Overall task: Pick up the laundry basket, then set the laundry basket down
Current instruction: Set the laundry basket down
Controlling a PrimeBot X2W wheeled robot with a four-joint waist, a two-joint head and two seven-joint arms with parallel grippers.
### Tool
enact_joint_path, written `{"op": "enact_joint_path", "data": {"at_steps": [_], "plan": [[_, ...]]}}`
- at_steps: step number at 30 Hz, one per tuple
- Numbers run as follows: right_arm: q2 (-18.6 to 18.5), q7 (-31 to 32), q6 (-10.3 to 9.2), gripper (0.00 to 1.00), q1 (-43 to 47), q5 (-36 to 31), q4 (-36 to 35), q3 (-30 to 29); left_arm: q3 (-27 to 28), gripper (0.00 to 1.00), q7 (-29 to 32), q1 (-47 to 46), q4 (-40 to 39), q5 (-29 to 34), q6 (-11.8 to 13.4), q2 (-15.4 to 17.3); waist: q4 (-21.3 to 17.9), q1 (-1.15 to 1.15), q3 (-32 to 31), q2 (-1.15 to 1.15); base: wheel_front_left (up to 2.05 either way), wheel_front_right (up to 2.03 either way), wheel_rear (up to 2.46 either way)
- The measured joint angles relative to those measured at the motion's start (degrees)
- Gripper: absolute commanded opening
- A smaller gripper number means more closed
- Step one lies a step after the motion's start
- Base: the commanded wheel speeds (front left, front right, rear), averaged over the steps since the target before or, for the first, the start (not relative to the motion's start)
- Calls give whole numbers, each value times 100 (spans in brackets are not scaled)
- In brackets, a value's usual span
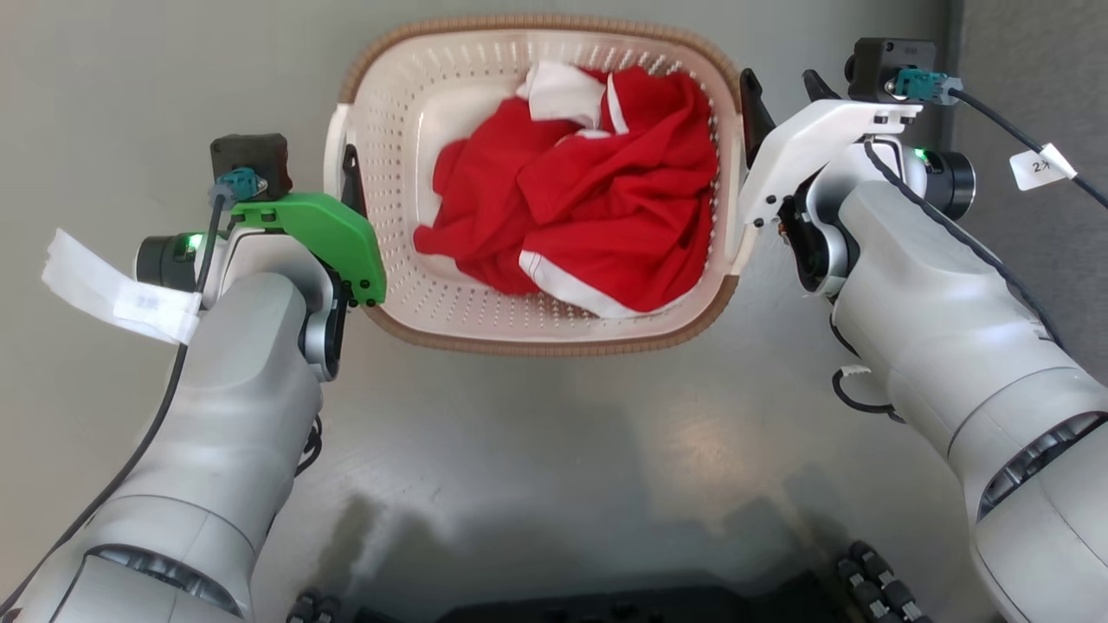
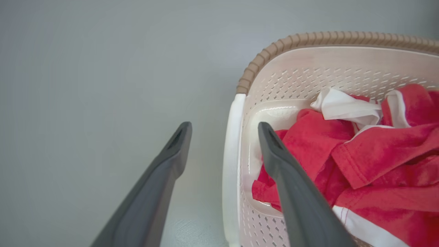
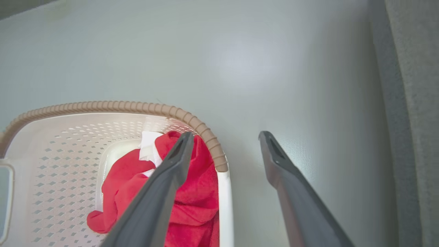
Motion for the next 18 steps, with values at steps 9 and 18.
{"op": "enact_joint_path", "data": {"at_steps": [9,18], "plan": [[-23,-10,-1,100,135,-311,-386,-321,221,100,-16,374,-392,91,30,88,-32,0,-545,0,0,0,0],[-189,-10,-1,100,602,-794,-988,-699,572,100,-16,904,-1118,448,42,245,-59,0,-1243,0,0,0,0]]}}
